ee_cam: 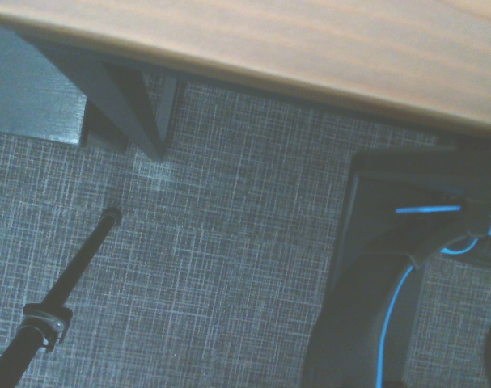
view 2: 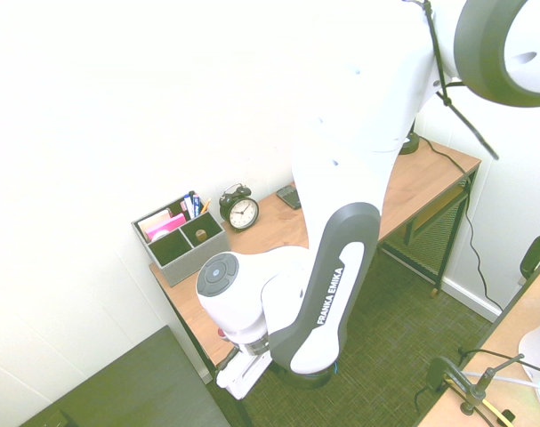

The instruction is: Hang the headphone

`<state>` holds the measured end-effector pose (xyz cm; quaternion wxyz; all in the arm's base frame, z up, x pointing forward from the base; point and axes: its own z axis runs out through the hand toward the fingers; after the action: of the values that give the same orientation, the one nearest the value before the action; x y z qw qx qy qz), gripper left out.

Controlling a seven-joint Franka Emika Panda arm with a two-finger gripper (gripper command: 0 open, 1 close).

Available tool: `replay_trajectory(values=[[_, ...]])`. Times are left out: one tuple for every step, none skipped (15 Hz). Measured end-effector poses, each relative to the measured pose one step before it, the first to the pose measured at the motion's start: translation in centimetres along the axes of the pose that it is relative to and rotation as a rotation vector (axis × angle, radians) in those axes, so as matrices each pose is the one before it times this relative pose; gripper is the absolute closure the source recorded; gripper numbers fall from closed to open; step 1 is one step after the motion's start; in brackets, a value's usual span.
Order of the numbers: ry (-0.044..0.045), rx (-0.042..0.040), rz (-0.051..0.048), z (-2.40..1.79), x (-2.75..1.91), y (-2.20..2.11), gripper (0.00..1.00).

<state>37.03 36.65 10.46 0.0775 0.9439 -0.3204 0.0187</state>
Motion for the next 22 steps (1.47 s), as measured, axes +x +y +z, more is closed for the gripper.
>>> replay_trajectory(values=[[-0.0049, -0.00493, -0.00083, 0.39, -0.269, -0.218, 0.0], [-0.00135, -0.00569, -0.00117, 0.236, -0.134, -0.189, 0.0], [0.00148, -0.00693, -0.00102, 0.042, -0.059, -0.194, 0.0], [0.00173, -0.00386, 0.00023, -0.094, -0.008, -0.18, 0.0], [0.00218, -0.00628, 0.00017, -0.082, 0.012, -0.092, 0.0], [0.0007, -0.00329, -0.00057, 0.0, -0.036, 0.0, 0.0], [0.0004, -0.00386, -0.00127, 0.063, -0.071, 0.035, 0.0], [-0.00052, -0.00253, -0.00114, 0.108, -0.1, 0.026, 0.0], [-0.00036, -0.00076, -0.00116, 0.06, -0.094, 0.004, 0.0], [0.00035, 0.00064, -0.00244, -0.018, -0.146, -0.023, 0.0], [0.00024, 0.00056, -0.00139, -0.015, -0.089, -0.015, 0.0], [-0.00122, 0.00317, 0.00132, -0.042, -0.025, -0.043, 0.0], [-0.00467, 0.00717, 0.00839, -0.197, 0.049, -0.097, 0.0], [-0.00184, 0.01495, 0.00474, -0.881, 0.114, -0.161, 0.0], [0.00227, 0.02921, -0.00151, -1.997, 0.181, -0.218, 0.0], [0.00958, 0.03179, -0.00567, -2.664, 0.321, -0.087, 0.0], [0.01184, 0.03625, -0.00094, -3.024, 0.777, 0.045, 0.0], [0.01043, 0.03407, 0.0031, -3.032, 1.374, 0.109, 0.0], [0.00634, 0.02462, 0.00564, -2.818, 1.774, 0.44, 0.0], [0.01404, 0.02037, 0.01227, -2.498, 2.207, 0.886, 0.0], [0.01449, 0.01139, 0.02112, -2.101, 2.507, 1.269, 0.0], [0.00459, 0.00833, 0.02329, -1.807, 2.701, 1.553, 0.0]])
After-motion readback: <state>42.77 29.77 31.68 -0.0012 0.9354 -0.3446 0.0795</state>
